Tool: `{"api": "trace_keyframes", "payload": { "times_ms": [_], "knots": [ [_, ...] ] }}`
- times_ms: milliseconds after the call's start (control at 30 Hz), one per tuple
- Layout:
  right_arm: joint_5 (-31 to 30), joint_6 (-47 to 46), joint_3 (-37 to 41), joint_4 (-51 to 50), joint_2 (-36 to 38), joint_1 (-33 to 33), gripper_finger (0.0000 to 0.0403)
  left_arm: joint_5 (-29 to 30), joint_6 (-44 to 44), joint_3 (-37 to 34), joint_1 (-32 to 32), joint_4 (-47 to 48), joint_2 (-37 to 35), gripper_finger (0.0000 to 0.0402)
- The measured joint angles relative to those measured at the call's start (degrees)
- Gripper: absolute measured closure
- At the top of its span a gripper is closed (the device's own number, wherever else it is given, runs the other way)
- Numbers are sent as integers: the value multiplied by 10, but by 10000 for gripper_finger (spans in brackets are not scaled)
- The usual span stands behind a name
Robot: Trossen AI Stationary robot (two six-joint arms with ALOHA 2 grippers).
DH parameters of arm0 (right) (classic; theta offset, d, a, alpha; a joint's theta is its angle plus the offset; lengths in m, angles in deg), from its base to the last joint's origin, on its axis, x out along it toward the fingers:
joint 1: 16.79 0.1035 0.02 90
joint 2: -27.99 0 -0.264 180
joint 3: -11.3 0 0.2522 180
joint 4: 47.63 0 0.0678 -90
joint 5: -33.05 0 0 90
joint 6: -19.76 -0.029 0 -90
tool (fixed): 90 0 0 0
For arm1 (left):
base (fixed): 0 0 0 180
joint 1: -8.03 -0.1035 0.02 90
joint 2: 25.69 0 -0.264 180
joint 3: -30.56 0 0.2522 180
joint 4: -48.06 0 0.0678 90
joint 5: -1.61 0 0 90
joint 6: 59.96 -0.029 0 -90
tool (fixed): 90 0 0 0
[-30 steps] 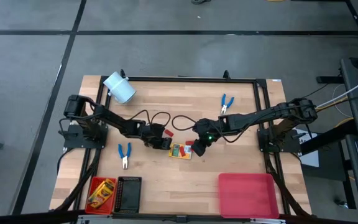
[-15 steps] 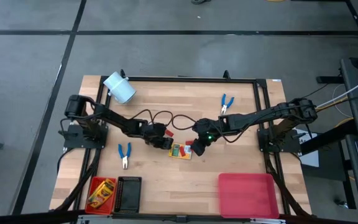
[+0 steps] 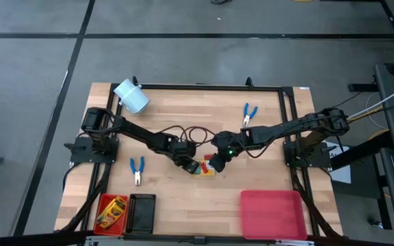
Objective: Pick & Place School Supplies
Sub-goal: Put the yellow crayon box into the red basket
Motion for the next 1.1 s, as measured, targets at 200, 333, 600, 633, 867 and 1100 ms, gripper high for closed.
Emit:
{"api": "trace_keyframes", "payload": {
  "times_ms": [200, 333, 600, 633, 867, 1100],
  "knots": [
    [-3, -1, 0, 16, 0, 1, 296, 18, 7, 3, 0, 19, -1, 316],
    [-12, -1, 0, 16, 0, 1, 295, 31, 4, 3, 3, 13, -1, 316],
    [-12, -8, 0, 18, 0, 5, 295, 56, -114, 1, -1, -22, 0, 316],
    [-12, -11, 0, 19, 0, 7, 295, 59, -142, 1, -1, -23, 0, 315],
    [-18, -24, 0, 22, 0, 17, 295, 77, -294, 1, 10, -14, 0, 315],
    [-45, -42, 0, 27, 0, 30, 295, 84, -407, -1, 16, -18, 0, 315]
  ]
}}
